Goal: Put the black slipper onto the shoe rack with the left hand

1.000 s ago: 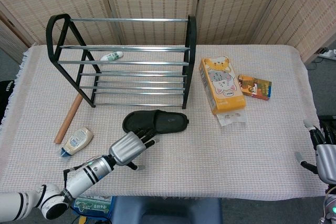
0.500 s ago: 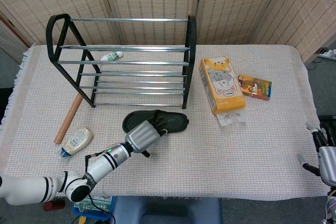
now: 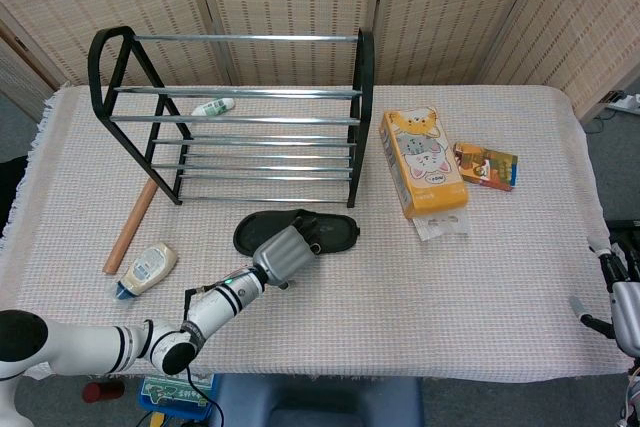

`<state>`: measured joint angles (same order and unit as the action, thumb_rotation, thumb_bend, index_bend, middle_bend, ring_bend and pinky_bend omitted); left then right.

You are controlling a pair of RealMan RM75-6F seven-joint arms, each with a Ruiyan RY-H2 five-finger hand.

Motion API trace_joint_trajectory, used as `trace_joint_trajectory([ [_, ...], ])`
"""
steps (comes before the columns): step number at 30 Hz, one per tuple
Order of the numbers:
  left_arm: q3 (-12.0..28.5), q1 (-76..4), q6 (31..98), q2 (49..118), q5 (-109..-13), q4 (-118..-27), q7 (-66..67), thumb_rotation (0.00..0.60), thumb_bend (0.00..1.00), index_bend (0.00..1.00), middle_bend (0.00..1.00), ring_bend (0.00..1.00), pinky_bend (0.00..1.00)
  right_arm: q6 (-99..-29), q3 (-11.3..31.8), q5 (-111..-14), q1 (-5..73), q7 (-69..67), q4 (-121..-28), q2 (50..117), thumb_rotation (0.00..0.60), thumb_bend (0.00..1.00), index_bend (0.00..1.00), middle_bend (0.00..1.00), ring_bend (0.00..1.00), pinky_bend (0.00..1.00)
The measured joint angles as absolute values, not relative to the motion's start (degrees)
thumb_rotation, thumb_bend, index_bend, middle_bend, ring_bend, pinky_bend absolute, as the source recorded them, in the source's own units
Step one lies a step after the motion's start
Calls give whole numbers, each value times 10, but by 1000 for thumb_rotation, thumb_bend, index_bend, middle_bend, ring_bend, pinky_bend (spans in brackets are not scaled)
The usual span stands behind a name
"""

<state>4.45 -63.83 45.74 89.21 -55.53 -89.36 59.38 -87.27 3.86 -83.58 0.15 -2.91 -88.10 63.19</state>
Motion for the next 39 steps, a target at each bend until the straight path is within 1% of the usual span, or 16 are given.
trace_joint_trajectory([
  [2,35,-643,464,892,-552,-894,612,391,205,430,357,147,256,-872,39,-835,1,-31,-880,631,600,261,67,194,92,106],
  [6,12,-649,485,886,-536,-912,653,393,205,451,376,154,256,-872,38,-838,1,-34,-880,630,600,261,67,194,92,107],
  [12,-27,-646,510,858,-531,-967,678,389,205,455,380,155,256,-875,38,-842,0,-37,-880,631,600,261,67,194,92,106],
  [16,-55,-636,523,833,-554,-1006,679,405,205,454,379,155,256,-877,37,-845,-1,-37,-879,632,600,261,67,194,92,107],
  [17,-60,-633,526,827,-563,-1014,677,428,205,448,379,155,256,-878,37,-845,-1,-38,-879,633,600,261,67,194,92,106],
  [20,-72,-621,539,807,-600,-1037,660,563,205,393,364,155,256,-878,37,-847,-2,-38,-878,634,600,261,67,194,92,107],
  [21,-74,-616,545,800,-617,-1045,647,594,205,369,349,155,256,-878,36,-848,-2,-38,-879,634,600,261,67,194,93,106],
  [22,-75,-612,549,795,-630,-1050,636,598,205,355,340,155,256,-879,37,-848,-2,-38,-879,634,600,261,67,194,93,106],
  [26,-72,-597,563,779,-681,-1062,574,600,205,319,313,155,256,-881,37,-852,-1,-37,-880,634,600,261,67,194,92,106],
  [29,-59,-589,568,774,-700,-1061,521,600,205,284,301,154,256,-881,37,-852,-1,-36,-882,633,600,261,67,194,92,106],
  [32,-37,-587,565,776,-708,-1056,471,597,205,242,279,151,256,-880,37,-853,-1,-35,-883,632,600,261,67,194,92,106],
  [34,-17,-588,558,783,-709,-1046,445,582,205,222,274,144,256,-880,37,-853,-1,-34,-884,632,600,261,67,194,92,106],
  [36,-1,-591,546,793,-705,-1038,427,552,205,210,268,141,256,-880,37,-852,-1,-34,-885,631,600,261,67,194,92,106],
  [39,16,-600,527,803,-681,-1032,417,532,203,207,253,137,256,-880,36,-851,-2,-33,-886,631,600,261,67,194,92,106],
])
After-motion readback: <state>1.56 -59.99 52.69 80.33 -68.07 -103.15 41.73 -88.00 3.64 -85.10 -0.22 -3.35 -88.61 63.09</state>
